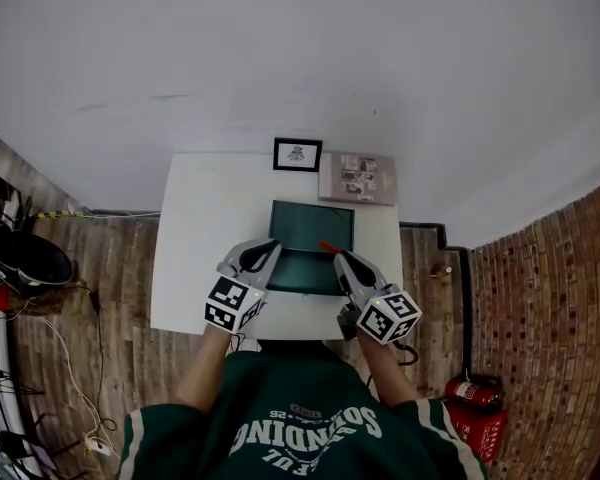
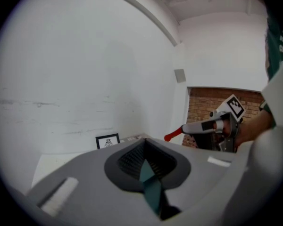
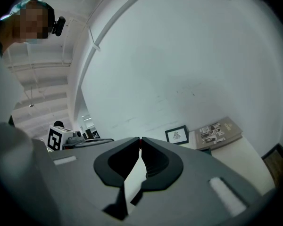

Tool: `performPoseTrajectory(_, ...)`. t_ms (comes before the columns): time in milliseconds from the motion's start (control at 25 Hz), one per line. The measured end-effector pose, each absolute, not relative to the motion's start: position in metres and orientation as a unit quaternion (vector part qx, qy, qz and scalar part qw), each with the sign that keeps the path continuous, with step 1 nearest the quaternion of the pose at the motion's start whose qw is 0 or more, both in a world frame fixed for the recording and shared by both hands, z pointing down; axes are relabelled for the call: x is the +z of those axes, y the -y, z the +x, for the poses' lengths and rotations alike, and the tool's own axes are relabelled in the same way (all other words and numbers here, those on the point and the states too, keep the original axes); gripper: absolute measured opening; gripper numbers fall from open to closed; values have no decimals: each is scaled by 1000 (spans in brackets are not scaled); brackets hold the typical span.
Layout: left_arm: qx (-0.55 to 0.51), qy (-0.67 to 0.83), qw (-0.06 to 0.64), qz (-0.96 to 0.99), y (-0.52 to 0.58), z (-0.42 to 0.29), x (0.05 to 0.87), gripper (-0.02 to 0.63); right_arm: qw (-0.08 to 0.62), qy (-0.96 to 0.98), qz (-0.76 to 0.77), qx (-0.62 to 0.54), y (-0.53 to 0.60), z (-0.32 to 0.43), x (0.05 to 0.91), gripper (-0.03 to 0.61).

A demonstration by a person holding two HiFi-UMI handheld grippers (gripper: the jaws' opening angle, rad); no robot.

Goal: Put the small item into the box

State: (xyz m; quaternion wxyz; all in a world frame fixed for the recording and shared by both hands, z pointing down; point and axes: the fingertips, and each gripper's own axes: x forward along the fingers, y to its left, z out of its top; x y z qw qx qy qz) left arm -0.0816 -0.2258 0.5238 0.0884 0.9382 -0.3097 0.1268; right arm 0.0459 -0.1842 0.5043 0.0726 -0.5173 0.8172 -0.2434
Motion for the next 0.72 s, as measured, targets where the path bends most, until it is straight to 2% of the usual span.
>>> performPoseTrajectory(440, 135, 330, 106, 928, 229, -91, 536, 51, 46, -824, -503, -259, 198, 43, 529, 17)
performPoseTrajectory(720, 148, 352, 124, 916, 230, -109, 552, 52, -23, -825, -482, -294, 196, 33, 592, 17)
